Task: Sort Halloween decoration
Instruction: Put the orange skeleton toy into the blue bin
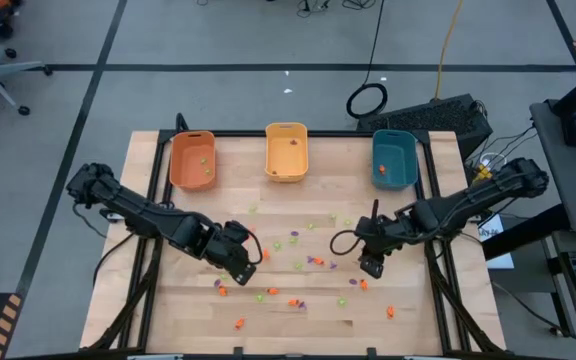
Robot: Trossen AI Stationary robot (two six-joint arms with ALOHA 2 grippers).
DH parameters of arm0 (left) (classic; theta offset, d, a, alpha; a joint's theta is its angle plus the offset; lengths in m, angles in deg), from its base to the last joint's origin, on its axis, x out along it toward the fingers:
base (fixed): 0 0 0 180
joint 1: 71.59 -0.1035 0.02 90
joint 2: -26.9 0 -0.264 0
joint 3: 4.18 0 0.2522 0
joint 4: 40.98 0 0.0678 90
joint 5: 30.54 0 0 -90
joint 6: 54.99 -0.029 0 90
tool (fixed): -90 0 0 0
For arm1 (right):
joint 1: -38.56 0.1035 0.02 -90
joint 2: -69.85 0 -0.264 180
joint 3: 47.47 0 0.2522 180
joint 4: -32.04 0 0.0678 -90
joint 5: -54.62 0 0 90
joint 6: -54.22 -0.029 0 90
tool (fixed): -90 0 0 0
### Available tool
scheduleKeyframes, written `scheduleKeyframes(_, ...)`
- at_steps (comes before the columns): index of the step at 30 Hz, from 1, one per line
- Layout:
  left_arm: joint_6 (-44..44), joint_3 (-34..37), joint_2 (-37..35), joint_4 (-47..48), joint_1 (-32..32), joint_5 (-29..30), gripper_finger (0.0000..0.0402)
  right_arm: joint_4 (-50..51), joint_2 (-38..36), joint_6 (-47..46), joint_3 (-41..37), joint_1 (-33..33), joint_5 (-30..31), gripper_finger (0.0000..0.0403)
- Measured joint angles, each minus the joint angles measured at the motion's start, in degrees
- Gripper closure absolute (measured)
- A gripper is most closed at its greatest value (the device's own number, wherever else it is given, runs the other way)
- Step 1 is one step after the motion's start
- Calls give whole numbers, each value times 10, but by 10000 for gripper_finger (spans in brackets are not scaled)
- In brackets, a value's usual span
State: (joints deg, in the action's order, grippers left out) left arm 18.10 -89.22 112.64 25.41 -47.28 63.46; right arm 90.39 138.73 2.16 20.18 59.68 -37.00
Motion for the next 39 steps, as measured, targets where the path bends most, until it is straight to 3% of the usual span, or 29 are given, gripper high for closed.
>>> scheduleKeyframes(6,-62,0,-3,-18,2,-11,198,81,0,-90,0,25,-24,266)
scheduleKeyframes(11,-154,0,-3,-17,-12,-9,198,86,0,-174,0,70,-31,266)
scheduleKeyframes(21,-306,0,-3,-15,-67,-1,198,70,52,-489,0,148,28,266)
scheduleKeyframes(30,-361,0,-3,29,-86,-10,198,-46,160,-565,0,173,14,263)
scheduleKeyframes(39,-365,0,-3,49,-86,-12,198,-71,218,-568,0,171,15,203)
